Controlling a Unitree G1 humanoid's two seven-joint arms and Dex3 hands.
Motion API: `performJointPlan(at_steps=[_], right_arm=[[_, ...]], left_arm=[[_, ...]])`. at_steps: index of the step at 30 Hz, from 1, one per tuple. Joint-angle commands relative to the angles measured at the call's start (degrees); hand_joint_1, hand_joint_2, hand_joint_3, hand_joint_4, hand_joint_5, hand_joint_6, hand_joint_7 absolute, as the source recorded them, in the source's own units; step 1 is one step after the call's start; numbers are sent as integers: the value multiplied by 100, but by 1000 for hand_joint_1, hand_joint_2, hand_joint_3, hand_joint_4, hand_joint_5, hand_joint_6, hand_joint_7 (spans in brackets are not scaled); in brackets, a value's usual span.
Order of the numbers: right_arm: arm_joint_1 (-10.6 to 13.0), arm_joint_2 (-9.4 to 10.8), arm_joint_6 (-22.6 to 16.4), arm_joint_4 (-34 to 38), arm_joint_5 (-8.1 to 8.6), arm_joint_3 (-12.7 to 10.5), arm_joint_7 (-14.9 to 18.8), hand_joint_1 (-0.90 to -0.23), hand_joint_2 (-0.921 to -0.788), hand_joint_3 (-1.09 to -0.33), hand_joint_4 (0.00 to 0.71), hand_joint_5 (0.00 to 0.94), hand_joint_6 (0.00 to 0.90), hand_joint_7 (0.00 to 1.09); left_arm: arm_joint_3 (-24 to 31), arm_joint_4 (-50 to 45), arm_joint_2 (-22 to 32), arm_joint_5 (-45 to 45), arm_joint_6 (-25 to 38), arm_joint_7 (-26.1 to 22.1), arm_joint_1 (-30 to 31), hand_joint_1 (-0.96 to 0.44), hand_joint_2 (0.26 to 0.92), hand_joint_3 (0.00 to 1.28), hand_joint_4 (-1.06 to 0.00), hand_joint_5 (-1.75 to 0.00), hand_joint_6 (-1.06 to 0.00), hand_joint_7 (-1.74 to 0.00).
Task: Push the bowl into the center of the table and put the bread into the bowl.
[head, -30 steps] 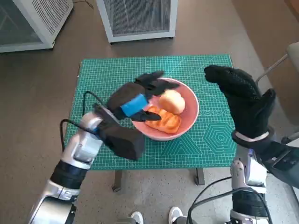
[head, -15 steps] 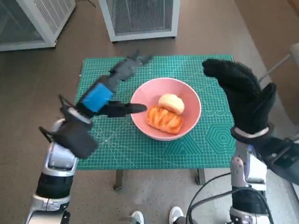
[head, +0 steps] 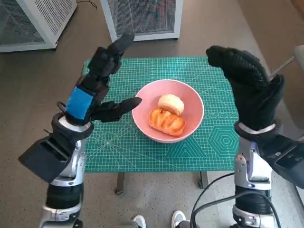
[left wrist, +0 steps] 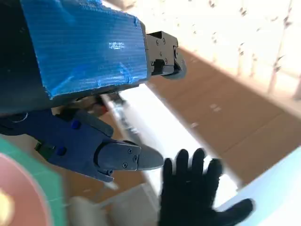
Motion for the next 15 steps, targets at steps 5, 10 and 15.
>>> performJointPlan(at_steps=[5,10,15], right_arm=[[-162,-43,-13,42,-212,55,-122,-411,-921,-452,376,1,84,639],[-276,-107,-65,114,-296,58,-134,-417,-921,-449,375,1,81,641],[-372,-153,-76,185,-356,60,-125,-418,-921,-450,372,0,76,638]], left_arm=[[74,81,-191,-298,-154,-26,84,-636,921,413,-136,-62,1,-507],[94,10,-214,-417,-83,-40,65,-644,921,407,-163,-70,1,-547],[101,-34,-222,-456,-85,-12,62,-632,921,404,-174,-71,1,-571]])
